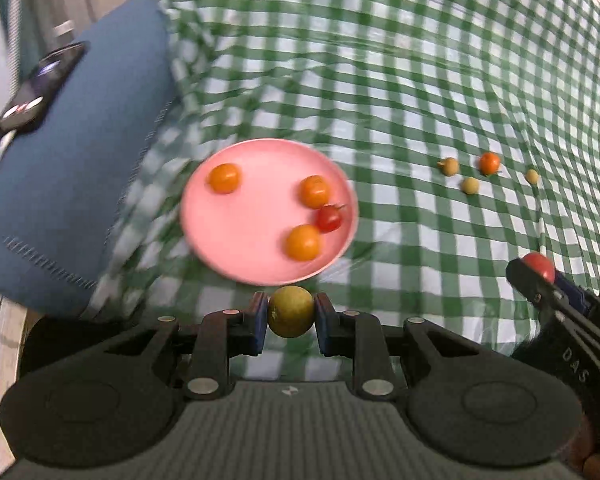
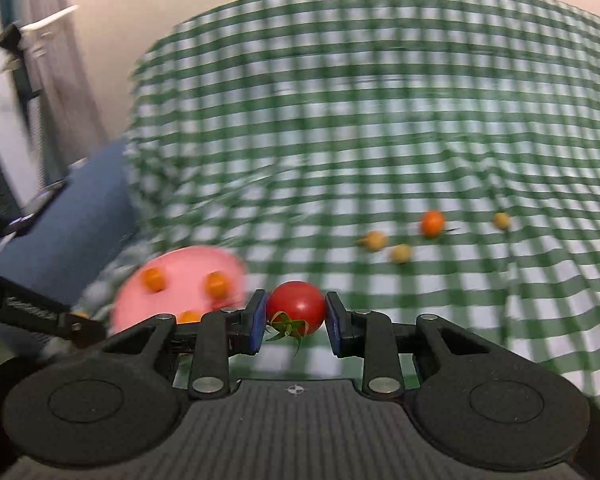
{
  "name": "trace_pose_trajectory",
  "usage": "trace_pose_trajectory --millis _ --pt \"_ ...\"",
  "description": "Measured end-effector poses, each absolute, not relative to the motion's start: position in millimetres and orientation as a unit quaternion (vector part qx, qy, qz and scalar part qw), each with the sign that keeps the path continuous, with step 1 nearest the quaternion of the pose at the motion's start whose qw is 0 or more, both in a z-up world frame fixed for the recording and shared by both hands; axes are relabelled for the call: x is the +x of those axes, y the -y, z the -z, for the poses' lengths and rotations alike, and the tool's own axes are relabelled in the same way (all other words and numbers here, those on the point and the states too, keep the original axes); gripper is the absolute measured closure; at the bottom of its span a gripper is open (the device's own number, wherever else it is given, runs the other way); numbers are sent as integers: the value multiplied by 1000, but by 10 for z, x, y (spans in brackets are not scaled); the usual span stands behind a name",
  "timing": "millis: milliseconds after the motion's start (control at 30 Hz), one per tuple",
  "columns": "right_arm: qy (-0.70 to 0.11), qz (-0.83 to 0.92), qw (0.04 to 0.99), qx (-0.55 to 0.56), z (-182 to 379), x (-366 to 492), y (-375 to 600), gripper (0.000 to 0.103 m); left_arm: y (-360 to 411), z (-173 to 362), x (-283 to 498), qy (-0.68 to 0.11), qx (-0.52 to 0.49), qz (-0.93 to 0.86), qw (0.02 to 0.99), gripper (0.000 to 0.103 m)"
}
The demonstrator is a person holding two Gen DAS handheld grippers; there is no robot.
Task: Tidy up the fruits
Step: 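Carry both fruits over the pink plate and open both tools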
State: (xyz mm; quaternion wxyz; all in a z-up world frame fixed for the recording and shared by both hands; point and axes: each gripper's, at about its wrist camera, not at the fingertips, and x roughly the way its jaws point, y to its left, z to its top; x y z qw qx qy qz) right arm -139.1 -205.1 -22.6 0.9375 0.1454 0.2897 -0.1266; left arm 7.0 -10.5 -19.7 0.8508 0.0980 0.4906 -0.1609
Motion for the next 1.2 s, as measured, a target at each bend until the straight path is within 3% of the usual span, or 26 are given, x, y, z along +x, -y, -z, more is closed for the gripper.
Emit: trace_pose_trajectory --millis 433,1200 --pt "-271 105 954 72 -217 -1594 1359 71 -649 -39 -266 -442 34 138 886 76" --pt "-265 115 955 61 -277 -1751 1328 71 -775 -106 -348 -428 22 143 892 76"
